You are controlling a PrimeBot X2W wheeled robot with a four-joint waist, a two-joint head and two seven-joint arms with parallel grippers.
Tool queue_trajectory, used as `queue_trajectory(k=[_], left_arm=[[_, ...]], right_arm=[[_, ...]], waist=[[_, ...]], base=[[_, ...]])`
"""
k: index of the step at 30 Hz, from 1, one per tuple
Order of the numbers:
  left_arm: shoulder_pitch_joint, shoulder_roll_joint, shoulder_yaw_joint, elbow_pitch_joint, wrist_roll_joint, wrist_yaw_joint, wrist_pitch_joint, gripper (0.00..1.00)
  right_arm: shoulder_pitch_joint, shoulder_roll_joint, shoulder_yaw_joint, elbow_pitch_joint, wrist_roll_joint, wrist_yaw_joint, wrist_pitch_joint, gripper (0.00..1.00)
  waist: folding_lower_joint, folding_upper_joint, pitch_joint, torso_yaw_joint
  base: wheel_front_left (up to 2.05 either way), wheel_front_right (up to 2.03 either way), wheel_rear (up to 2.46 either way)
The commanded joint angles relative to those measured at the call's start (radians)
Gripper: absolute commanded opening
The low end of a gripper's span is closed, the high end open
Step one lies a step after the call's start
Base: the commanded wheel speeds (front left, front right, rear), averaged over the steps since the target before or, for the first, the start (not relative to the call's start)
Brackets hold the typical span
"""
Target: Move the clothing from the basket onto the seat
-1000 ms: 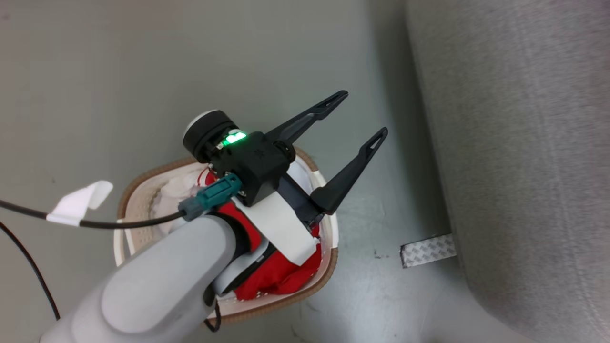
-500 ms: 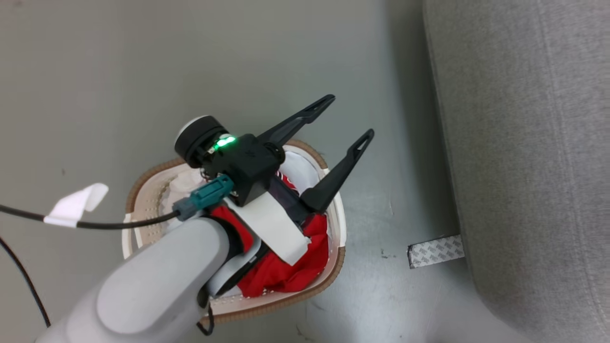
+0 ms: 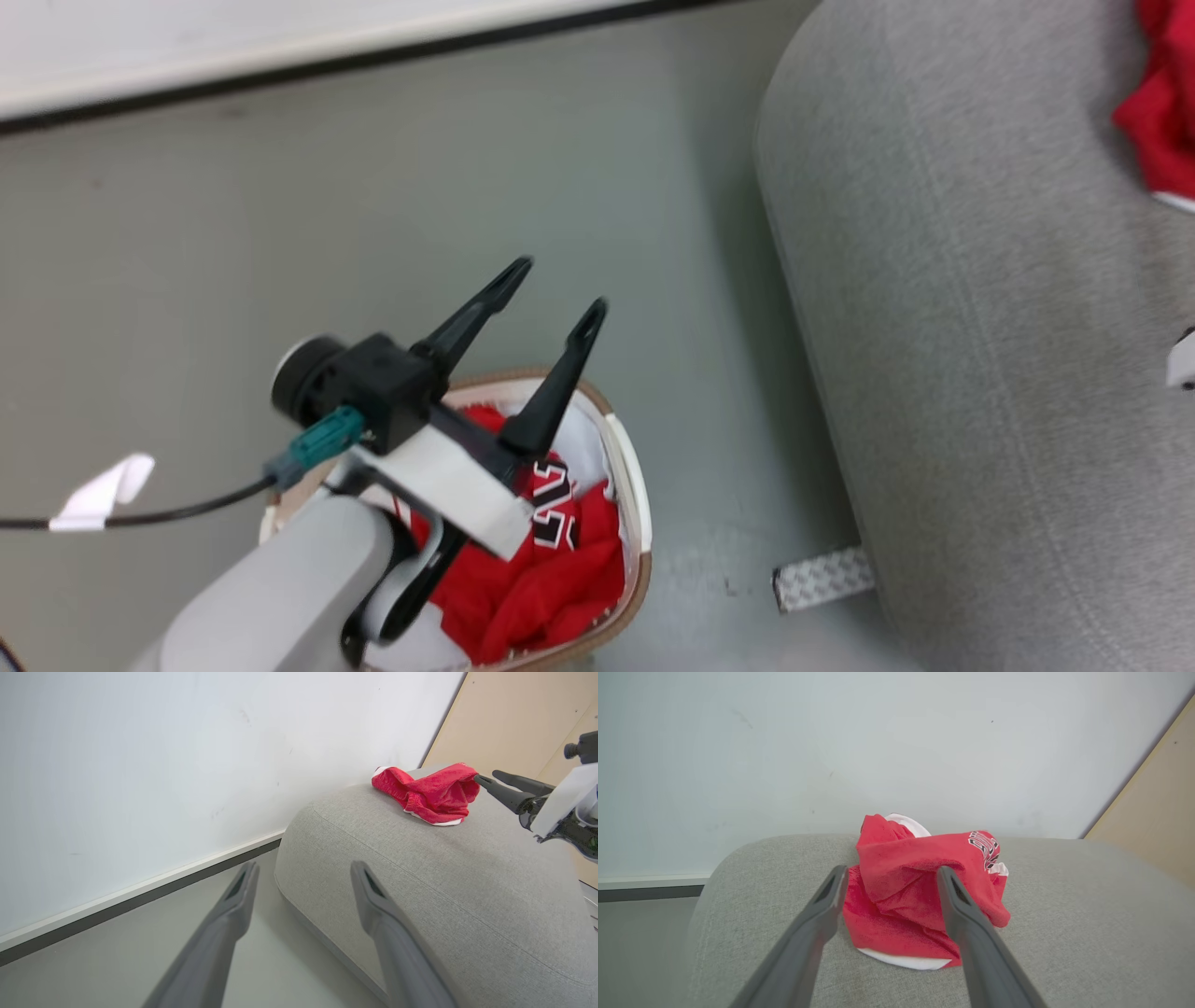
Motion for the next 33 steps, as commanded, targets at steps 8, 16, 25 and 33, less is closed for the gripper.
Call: queue_trajectory(k=[8,16,25,33], left_arm=[[0.181,0.013,0.064,0.096,-0.067,0.055,-0.083,1.00],[0.336,-0.012,0.173,0.136,-0.037,0.096,-0.100,1.00],[0.567,-0.098,0.360,0.112,0.064,0.071,-0.100,1.00],[0.687,-0.174,0.496,0.113,0.155,-0.011,-0.100,1.00]], right_arm=[[0.224,0.058,0.141,-0.209,0.079,-0.002,-0.004,1.00],[0.407,0.100,0.243,-0.321,0.135,-0.003,-0.003,1.00],[0.594,0.132,0.307,-0.360,0.171,-0.002,-0.003,1.00],[0.701,0.138,0.325,-0.364,0.196,-0.003,-0.003,1.00]], waist=[[0.0000,0.0000,-0.238,0.017],[0.0000,0.0000,-0.368,0.085],[0.0000,0.0000,-0.470,0.146],[0.0000,0.0000,-0.498,0.169]], base=[[0.00,0.00,0.00],[0.00,0.00,0.00],[0.00,0.00,0.00],[0.00,0.00,0.00]])
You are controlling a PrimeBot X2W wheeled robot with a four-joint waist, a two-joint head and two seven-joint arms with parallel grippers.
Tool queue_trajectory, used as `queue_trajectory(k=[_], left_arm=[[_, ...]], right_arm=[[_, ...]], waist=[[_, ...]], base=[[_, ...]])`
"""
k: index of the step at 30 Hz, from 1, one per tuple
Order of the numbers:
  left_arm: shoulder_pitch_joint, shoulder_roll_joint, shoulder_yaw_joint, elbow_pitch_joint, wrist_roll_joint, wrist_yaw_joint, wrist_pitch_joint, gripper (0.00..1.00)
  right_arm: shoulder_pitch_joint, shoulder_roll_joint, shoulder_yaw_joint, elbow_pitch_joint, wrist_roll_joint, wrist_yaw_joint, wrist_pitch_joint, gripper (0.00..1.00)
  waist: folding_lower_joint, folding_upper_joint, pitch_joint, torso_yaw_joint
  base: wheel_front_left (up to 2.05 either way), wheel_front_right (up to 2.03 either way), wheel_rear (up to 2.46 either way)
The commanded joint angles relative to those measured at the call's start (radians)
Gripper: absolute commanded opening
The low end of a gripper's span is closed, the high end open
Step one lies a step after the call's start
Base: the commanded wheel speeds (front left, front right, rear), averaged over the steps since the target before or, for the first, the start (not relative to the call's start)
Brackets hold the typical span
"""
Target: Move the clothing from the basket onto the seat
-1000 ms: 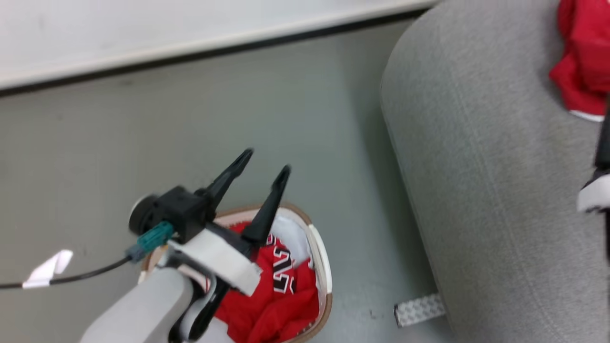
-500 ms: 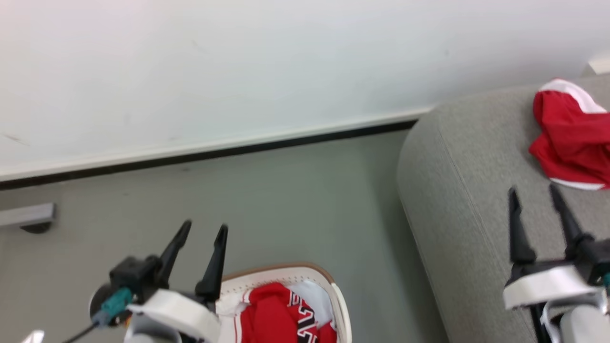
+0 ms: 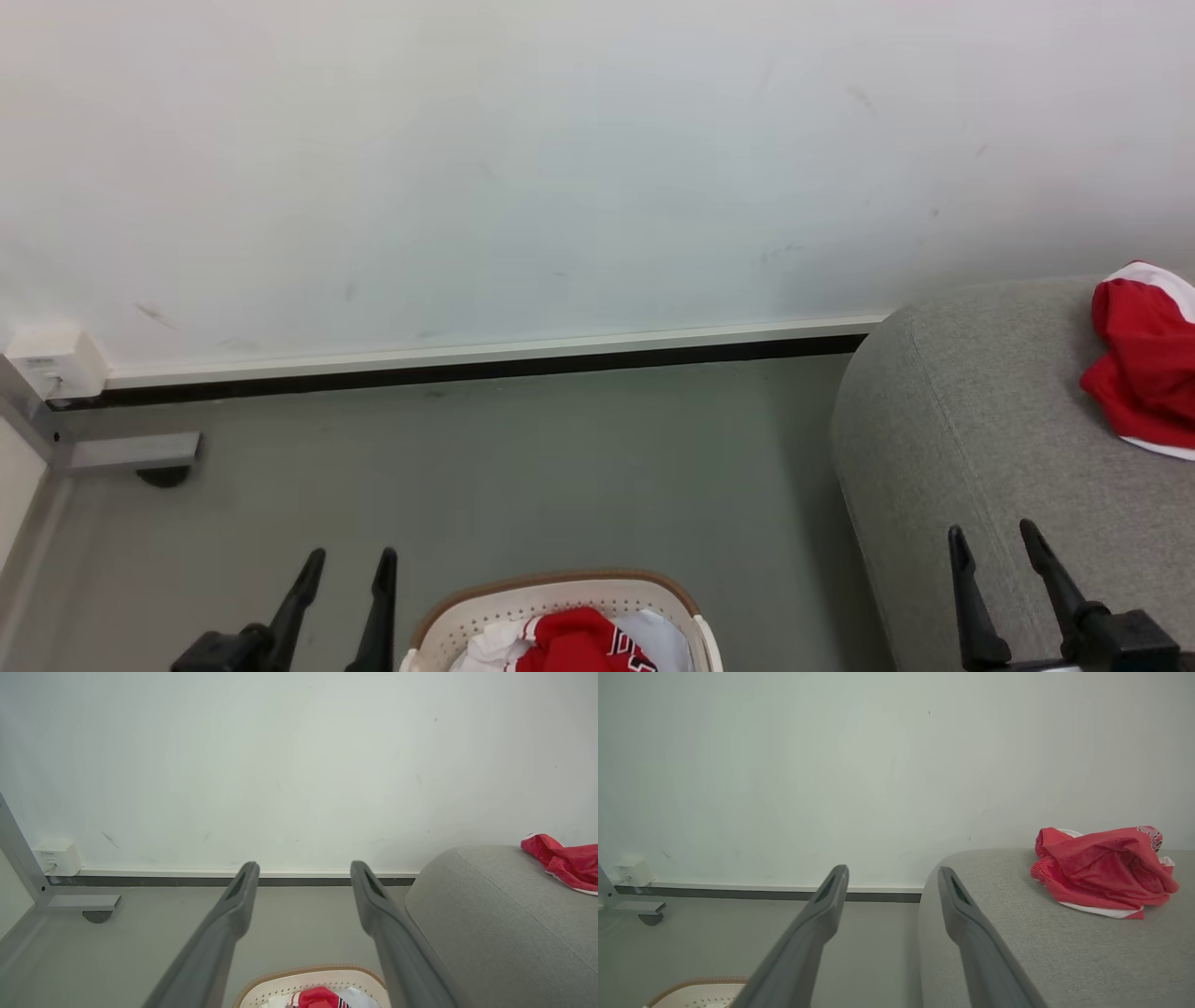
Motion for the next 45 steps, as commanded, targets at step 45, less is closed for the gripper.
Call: queue_trajectory(k=[45], left_arm=[[0.027,-0.198,0.247,0.067,0.227,-0.214,0.000,1.00]], right_arm=[[0.023,0.000,0.061,0.003,0.090,-0.003,0.001,1.00]], waist=[[0.0003,0.0000,-0.002,-0.023]], base=[[0.00,0.00,0.00]])
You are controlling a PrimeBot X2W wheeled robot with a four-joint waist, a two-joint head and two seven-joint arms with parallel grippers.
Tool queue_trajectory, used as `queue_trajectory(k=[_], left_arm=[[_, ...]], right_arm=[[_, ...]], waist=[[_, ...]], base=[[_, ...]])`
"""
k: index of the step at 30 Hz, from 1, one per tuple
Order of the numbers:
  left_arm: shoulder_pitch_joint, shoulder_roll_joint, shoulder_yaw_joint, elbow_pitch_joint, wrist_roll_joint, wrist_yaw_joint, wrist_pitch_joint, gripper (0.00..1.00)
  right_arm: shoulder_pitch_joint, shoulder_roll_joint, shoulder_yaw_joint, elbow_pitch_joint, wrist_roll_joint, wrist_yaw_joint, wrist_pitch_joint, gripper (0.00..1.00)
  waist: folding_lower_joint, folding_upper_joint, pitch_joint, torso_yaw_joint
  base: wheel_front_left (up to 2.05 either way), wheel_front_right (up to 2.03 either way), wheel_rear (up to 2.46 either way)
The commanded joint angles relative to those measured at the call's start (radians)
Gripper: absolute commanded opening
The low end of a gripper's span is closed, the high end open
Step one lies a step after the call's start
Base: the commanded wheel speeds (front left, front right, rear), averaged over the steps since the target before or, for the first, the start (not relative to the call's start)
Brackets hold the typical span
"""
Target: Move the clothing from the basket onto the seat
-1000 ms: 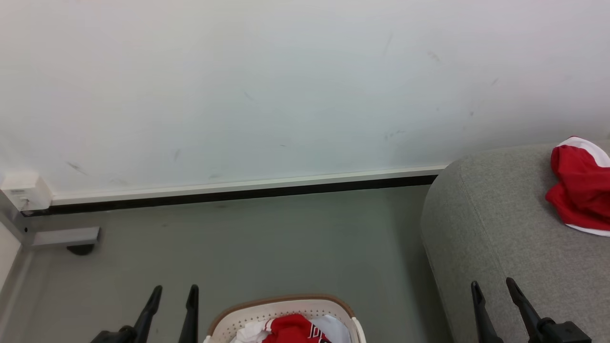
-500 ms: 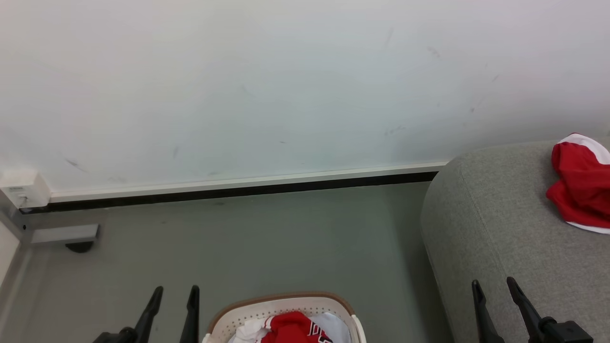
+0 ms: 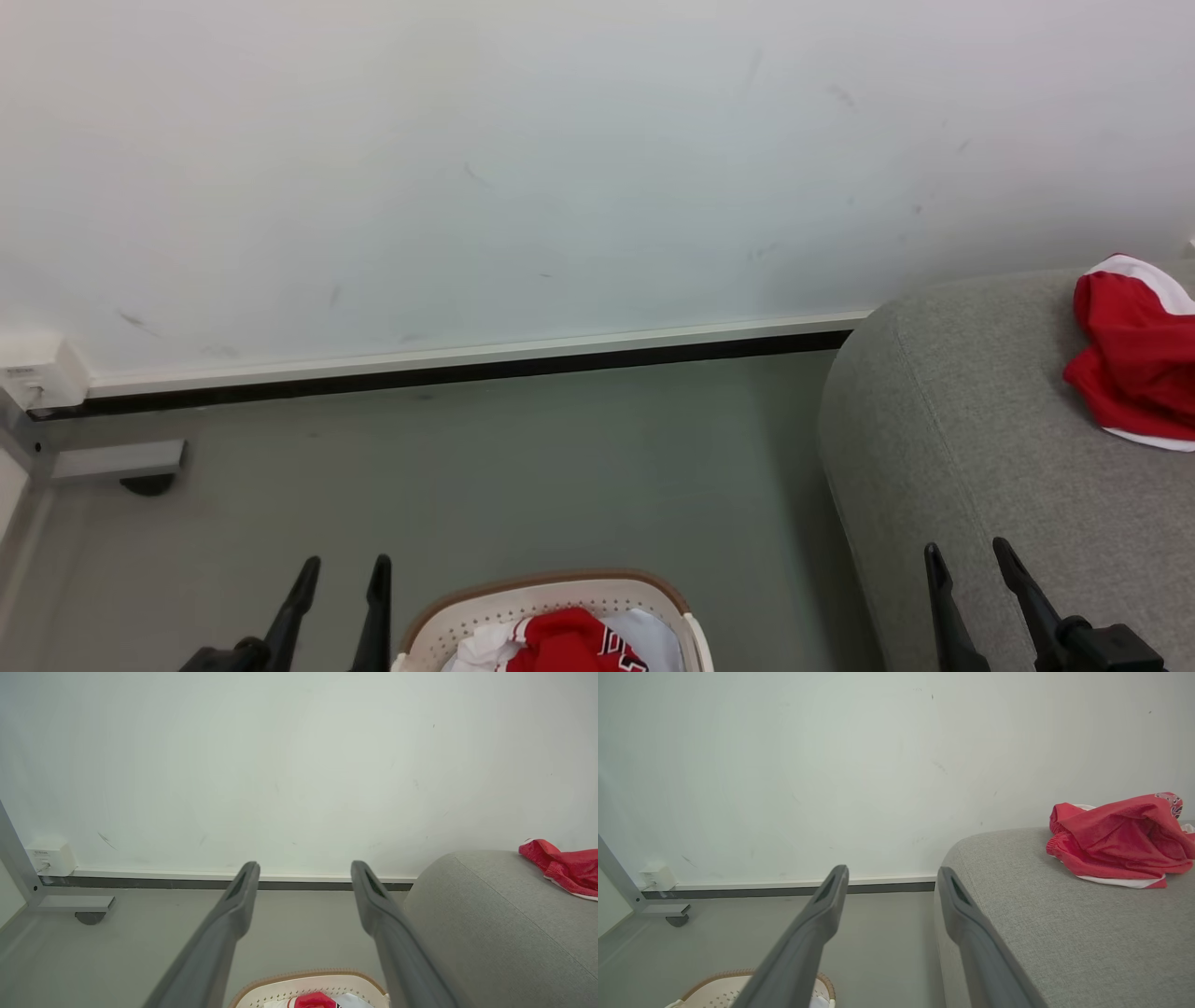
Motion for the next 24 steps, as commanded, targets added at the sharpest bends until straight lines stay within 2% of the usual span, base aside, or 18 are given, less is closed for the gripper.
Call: queue_trajectory(k=[1,12,24], left_arm=[[-0.006,-0.001,0.002,0.002,0.014,-0.003,0.000,1.00],[-0.055,0.003,-0.063,0.080,0.029,-0.016,-0.001,1.00],[-0.290,0.009,-0.254,0.318,0.048,-0.021,0.089,1.00]], right_arm=[[-0.007,-0.001,-0.001,-0.002,0.004,-0.003,0.001,1.00],[-0.031,-0.001,0.011,-0.032,-0.010,-0.002,0.001,1.00],[-0.148,-0.001,0.016,-0.136,-0.037,-0.002,0.001,1.00]], waist=[[-0.0001,0.0000,0.001,-0.001],[-0.0001,0.0000,0.049,-0.032],[-0.0001,0.0000,0.284,-0.081]], base=[[0.00,0.00,0.00],[0.00,0.00,0.00],[0.00,0.00,0.00]])
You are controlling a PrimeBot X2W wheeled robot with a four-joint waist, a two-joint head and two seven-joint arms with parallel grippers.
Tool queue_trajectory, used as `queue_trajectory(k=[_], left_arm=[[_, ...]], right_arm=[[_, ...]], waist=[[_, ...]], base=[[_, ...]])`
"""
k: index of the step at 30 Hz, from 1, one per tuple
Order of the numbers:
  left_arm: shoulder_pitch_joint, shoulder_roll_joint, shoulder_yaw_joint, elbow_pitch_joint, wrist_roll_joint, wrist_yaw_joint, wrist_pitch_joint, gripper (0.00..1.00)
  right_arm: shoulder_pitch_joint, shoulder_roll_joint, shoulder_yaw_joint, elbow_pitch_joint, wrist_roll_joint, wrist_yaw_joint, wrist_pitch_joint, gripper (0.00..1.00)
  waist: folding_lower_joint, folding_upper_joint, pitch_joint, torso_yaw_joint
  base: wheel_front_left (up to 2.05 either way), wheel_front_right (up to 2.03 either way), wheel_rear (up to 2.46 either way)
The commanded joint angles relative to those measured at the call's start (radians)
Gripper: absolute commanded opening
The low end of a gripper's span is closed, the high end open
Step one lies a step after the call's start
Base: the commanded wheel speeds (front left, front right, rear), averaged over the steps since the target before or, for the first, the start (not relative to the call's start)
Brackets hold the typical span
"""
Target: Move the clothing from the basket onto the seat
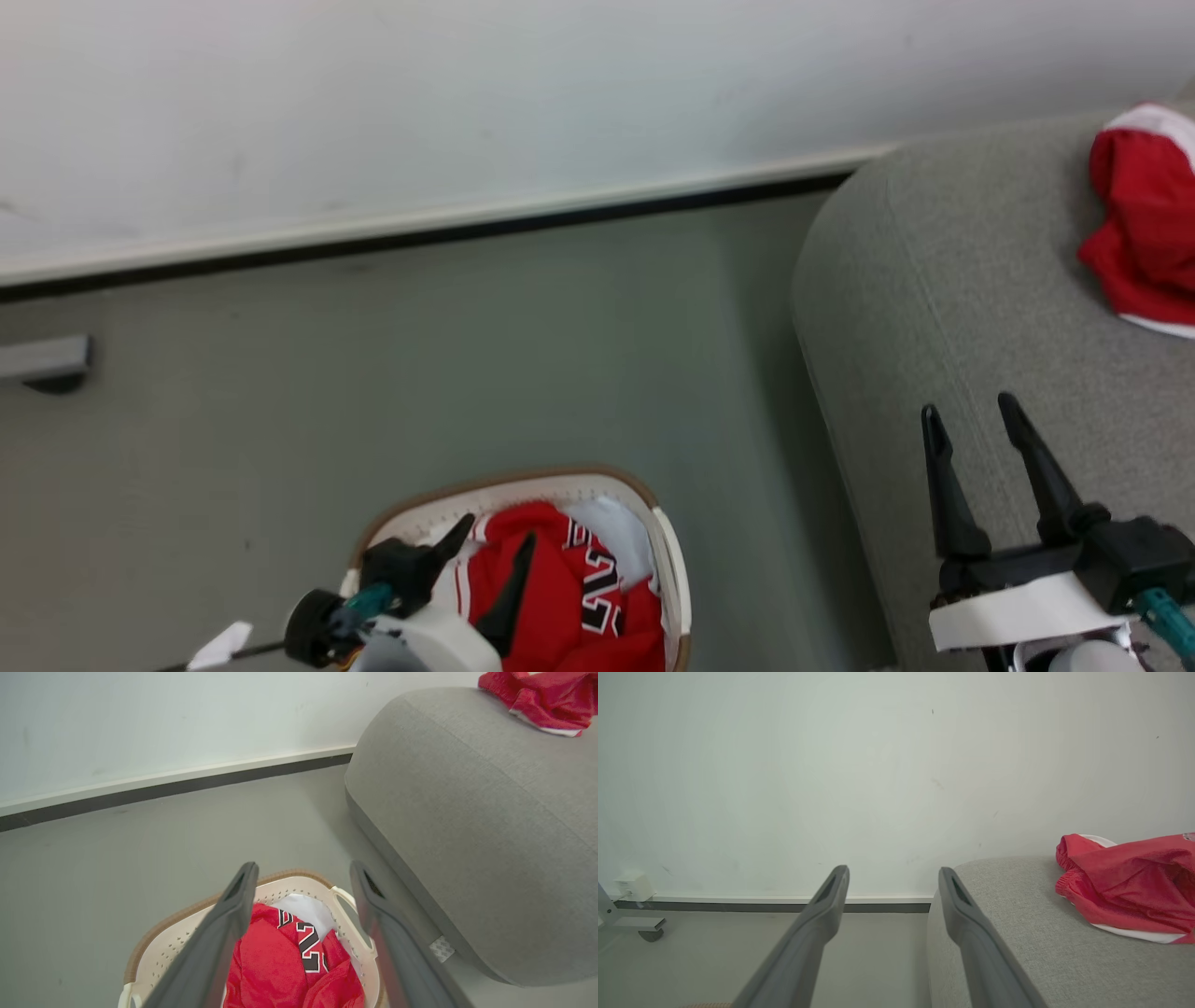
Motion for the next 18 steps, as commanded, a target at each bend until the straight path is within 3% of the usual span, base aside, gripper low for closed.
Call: queue_trajectory(k=[1,10,18], left_arm=[[-0.023,0.004,-0.012,0.020,0.001,-0.002,0.008,1.00],[-0.220,0.018,-0.134,0.270,-0.034,-0.001,0.119,1.00],[-0.368,0.050,-0.207,0.426,-0.060,-0.001,0.126,1.00]], right_arm=[[-0.019,0.000,0.000,-0.010,-0.005,-0.002,0.001,1.00],[-0.115,0.000,0.014,-0.101,-0.015,-0.002,0.001,1.00],[-0.176,0.000,0.008,-0.216,-0.020,-0.002,0.001,1.00]], waist=[[-0.0002,-0.0001,0.082,-0.024],[-0.0002,-0.0001,0.289,-0.069],[-0.0002,-0.0001,0.471,-0.108]], base=[[0.00,0.00,0.00],[0.00,0.00,0.00],[0.00,0.00,0.00]])
